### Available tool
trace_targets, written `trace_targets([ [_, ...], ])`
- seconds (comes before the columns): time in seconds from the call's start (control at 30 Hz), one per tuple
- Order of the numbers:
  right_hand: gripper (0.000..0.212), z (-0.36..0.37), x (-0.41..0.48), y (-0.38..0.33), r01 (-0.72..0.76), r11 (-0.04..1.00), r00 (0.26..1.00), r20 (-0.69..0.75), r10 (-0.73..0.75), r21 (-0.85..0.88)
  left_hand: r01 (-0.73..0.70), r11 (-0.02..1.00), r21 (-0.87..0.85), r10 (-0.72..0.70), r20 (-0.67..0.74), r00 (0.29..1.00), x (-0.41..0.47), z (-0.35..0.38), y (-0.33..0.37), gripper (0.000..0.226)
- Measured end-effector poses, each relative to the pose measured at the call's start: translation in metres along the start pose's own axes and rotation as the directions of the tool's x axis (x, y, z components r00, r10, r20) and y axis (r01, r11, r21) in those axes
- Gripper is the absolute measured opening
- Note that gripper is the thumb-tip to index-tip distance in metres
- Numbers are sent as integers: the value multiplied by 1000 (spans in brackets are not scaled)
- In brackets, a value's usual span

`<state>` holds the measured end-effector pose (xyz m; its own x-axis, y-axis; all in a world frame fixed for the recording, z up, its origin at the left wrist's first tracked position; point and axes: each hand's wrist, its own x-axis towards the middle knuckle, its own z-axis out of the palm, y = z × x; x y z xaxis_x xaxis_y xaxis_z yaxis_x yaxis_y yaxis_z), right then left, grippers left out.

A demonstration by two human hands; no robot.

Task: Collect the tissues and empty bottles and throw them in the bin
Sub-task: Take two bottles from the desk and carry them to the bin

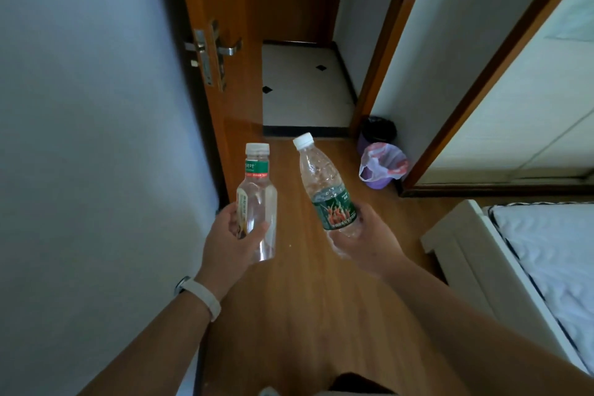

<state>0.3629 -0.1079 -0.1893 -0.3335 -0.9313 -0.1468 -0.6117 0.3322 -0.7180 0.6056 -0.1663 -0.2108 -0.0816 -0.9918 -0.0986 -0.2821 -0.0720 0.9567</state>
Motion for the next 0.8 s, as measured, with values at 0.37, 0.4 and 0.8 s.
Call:
trace_targets([
  [0.37, 54, -24, 81, 13, -74, 989, 991, -104, 87, 131, -31, 999, -24, 33, 117, 993, 95, 43, 29, 38],
  [0.4, 54, -26, 94, 15, -70, 986, 990, -108, 87, 150, -30, 999, -19, 32, 122, 992, 106, 49, 32, 39],
  [0.8, 51, -111, 267, 48, -68, 969, 986, -131, 101, 238, -55, 996, 71, 43, 155, 987, 273, 157, 105, 39],
])
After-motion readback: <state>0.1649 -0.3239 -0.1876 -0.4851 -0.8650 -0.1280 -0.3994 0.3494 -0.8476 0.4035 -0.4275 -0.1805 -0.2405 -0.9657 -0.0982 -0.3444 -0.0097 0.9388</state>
